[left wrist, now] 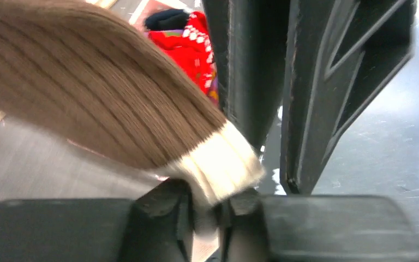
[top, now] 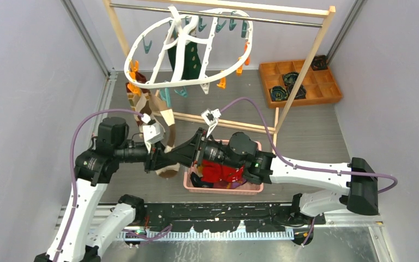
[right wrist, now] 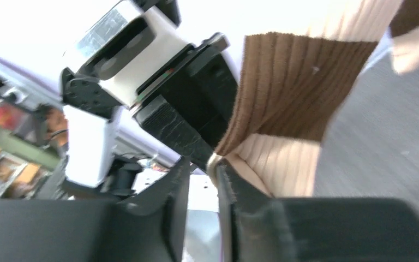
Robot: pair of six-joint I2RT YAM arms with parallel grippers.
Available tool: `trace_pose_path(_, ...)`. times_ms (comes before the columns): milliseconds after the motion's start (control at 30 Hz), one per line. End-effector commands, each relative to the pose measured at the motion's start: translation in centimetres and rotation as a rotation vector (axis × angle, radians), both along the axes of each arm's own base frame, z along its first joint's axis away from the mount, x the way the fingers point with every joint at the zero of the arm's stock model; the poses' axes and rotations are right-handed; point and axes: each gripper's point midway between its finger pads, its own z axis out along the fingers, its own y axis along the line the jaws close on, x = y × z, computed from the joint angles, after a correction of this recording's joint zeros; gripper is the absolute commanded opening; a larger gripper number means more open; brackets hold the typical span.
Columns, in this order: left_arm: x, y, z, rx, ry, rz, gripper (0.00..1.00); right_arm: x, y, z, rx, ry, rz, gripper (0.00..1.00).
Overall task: Remove the socks clipped to the hanger
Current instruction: Remove the sock from the hanger.
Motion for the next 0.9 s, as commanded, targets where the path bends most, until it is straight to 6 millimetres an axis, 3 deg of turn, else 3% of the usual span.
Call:
trace_pose_path(0, 3.5, 0.8, -0.2, 0.064, -0.169, 0.114, 0.06, 4.6, -2.4, 1.9, -0.019, -0.002, -0.280, 0.39)
trace_pose_path(33, 3.7, 0.9, -0.3, 0.065, -0.185, 0.127, 0.01, 5.6, -3.1, 1.9, -0.038, -0.008, -0.350, 0.43)
trace_pose_path(167, 3.6, 1.2, -1.1, 0.071, -0.248, 0.140, 0.00, 9.1, -5.3, 3.5, -0.094, -0.078, -0.610, 0.53)
trace_pose_path(267, 3.6, 1.6, -1.5, 0.081, -0.306, 0.150, 0.00, 10.6, -5.2, 5.5, -0.142, -0.145, -0.727, 0.55)
trace_pose_path(367, 3.3, 1.8, -1.9, 0.094, -0.375, 0.136, 0.00, 11.0, -4.1, 7.9, -0.183, -0.203, -0.796, 0.56)
trace_pose_path(533, 3.0, 2.2, -2.4, 0.114, -0.495, 0.101, 0.00, 11.3, -1.7, 8.9, -0.247, -0.243, -0.799, 0.57)
trace_pose_path(867, 5.1, 1.4, -2.1, 0.188, -0.661, 0.023, 0.00, 12.2, -0.3, 9.1, -0.340, -0.228, -0.826, 0.62)
